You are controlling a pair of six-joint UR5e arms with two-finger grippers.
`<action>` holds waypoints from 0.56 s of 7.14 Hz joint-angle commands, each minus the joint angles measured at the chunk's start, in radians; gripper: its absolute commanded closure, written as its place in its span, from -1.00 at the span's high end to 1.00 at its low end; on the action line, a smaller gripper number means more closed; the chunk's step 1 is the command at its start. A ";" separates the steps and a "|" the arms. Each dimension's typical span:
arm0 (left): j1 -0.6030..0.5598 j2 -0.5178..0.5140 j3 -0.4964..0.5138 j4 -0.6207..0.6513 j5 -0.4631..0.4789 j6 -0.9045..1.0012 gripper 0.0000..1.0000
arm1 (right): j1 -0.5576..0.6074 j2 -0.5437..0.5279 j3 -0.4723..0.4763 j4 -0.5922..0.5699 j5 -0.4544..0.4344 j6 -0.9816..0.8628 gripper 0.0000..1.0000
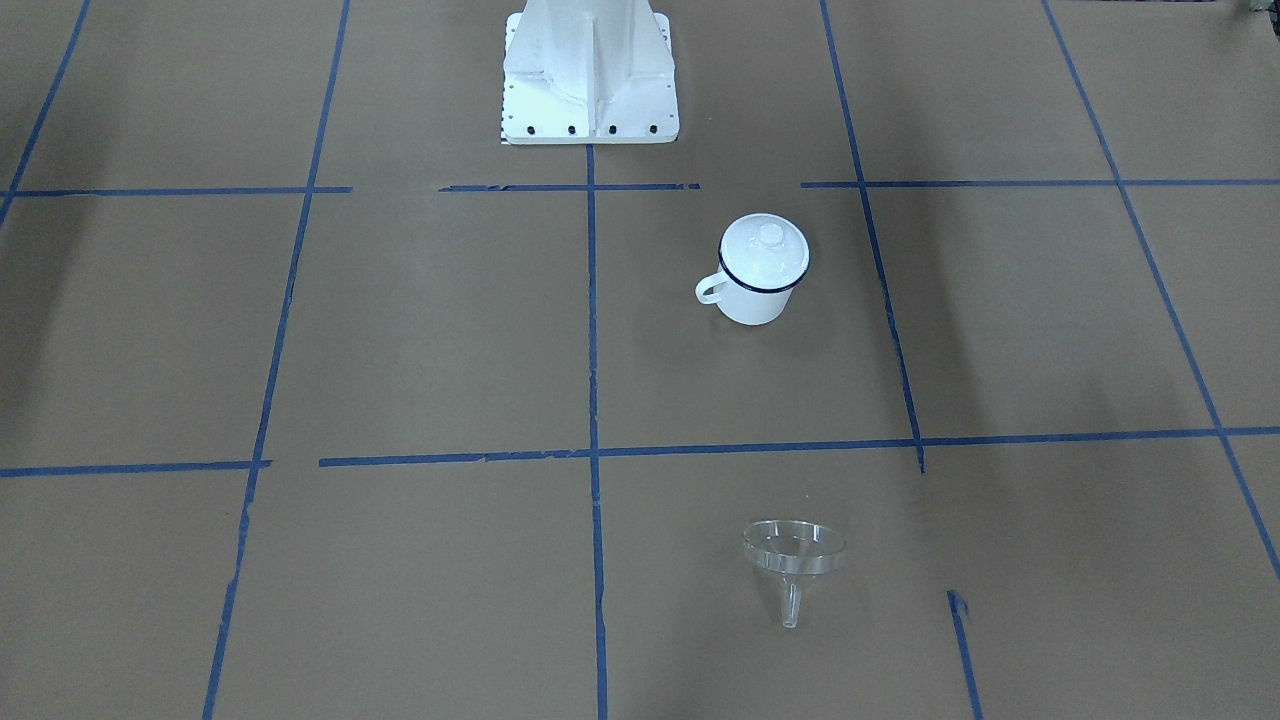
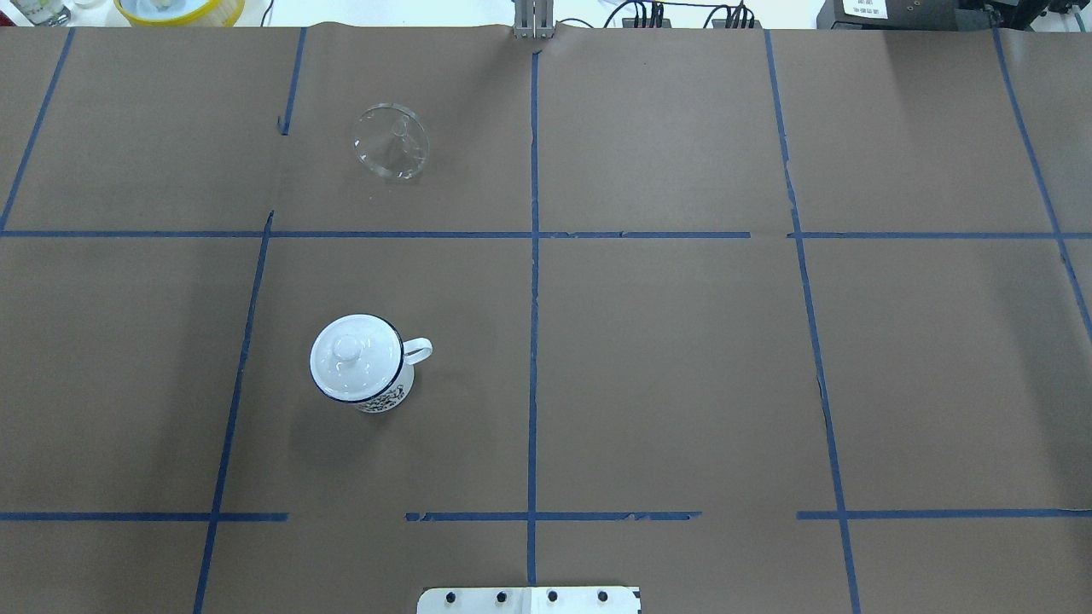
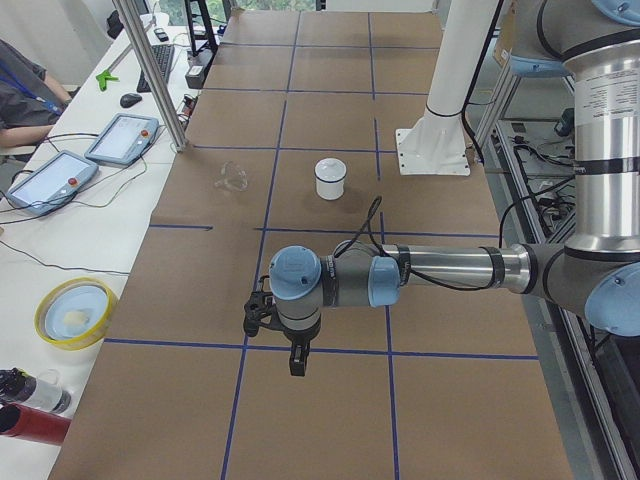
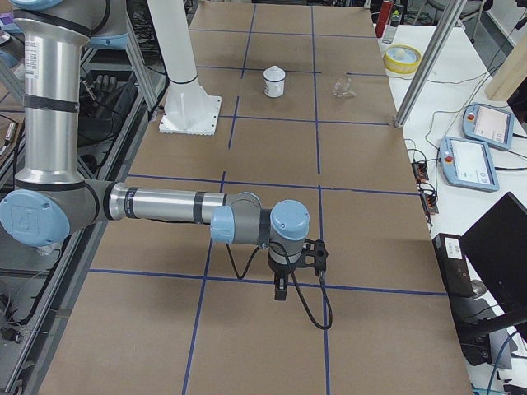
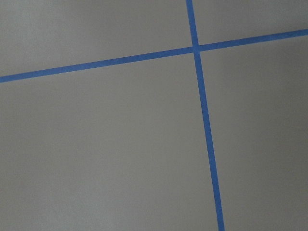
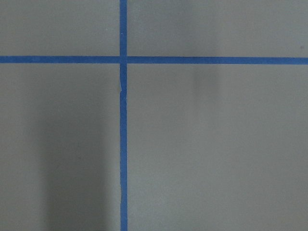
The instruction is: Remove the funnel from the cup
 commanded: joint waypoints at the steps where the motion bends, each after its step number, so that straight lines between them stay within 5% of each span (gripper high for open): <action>1: 0.001 -0.006 -0.001 -0.005 0.004 -0.013 1.00 | 0.000 0.000 0.000 0.000 0.000 0.000 1.00; 4: 0.001 -0.012 -0.041 -0.019 0.002 -0.008 1.00 | 0.000 0.000 0.000 0.000 0.000 0.000 1.00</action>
